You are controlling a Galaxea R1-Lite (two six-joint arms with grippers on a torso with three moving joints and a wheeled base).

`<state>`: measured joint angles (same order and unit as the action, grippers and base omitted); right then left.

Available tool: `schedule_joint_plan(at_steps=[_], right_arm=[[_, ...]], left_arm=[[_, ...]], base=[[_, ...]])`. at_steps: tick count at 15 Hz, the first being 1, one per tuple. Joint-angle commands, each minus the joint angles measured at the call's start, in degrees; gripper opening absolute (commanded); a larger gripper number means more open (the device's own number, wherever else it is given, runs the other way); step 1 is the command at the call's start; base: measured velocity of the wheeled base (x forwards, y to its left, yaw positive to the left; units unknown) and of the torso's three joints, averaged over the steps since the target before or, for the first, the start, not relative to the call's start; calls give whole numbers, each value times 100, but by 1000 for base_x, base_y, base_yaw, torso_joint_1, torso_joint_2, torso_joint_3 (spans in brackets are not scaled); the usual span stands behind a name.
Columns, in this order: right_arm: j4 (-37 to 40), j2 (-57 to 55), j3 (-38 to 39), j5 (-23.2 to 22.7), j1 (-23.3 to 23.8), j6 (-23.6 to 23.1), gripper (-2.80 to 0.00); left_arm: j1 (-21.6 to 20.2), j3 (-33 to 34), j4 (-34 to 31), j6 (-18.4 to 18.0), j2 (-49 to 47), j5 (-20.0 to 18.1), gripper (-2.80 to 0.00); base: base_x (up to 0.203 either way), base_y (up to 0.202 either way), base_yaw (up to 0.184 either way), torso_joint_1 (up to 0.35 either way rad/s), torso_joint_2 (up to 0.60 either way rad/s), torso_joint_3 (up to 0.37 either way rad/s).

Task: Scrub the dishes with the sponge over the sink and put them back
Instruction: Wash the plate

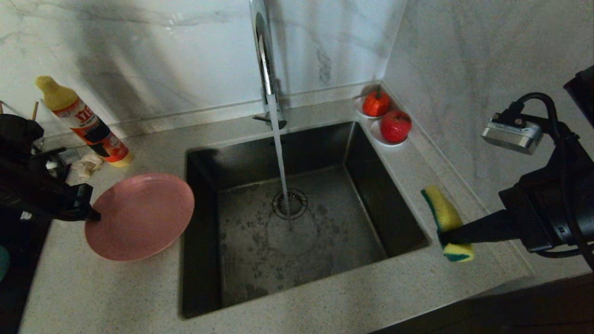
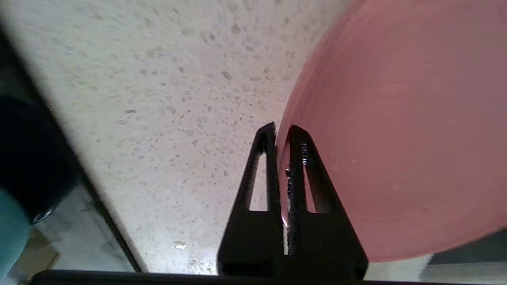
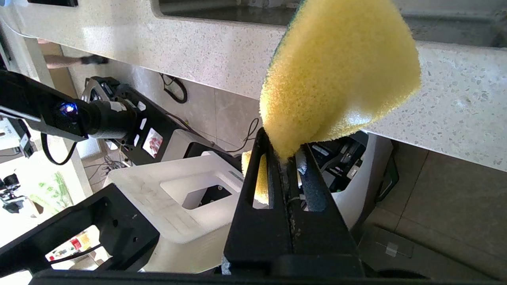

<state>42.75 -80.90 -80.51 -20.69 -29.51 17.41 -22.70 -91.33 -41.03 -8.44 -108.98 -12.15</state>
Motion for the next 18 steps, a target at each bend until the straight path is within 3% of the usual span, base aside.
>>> schedule_joint_plan(at_steps=[1,5,12,15,18], right_arm=[[23,-5,9,-5,-10,8,-280],[30,-7,18,-5,-11,8,-280],[23,-14,9,-5,-11,-1,-280],[31,-3,18,3,-11,-1,-280],[31,39,9,3,25,-1,-280]], left_arm=[[-36,-148,-41,90,187,-6,-280],[-184,-387,-225,144,201,-124,-280],[-454,-1294,-1241,729,330,-1558,-280],[-450,-1326,-1240,734,461,-1652,-280],[-428,-1246,-1251,772,683,-2145,-280]], base=[[0,0,0,0,0,0],[0,0,0,0,0,0],[0,0,0,0,0,0],[0,0,0,0,0,0],[0,0,0,0,0,0]])
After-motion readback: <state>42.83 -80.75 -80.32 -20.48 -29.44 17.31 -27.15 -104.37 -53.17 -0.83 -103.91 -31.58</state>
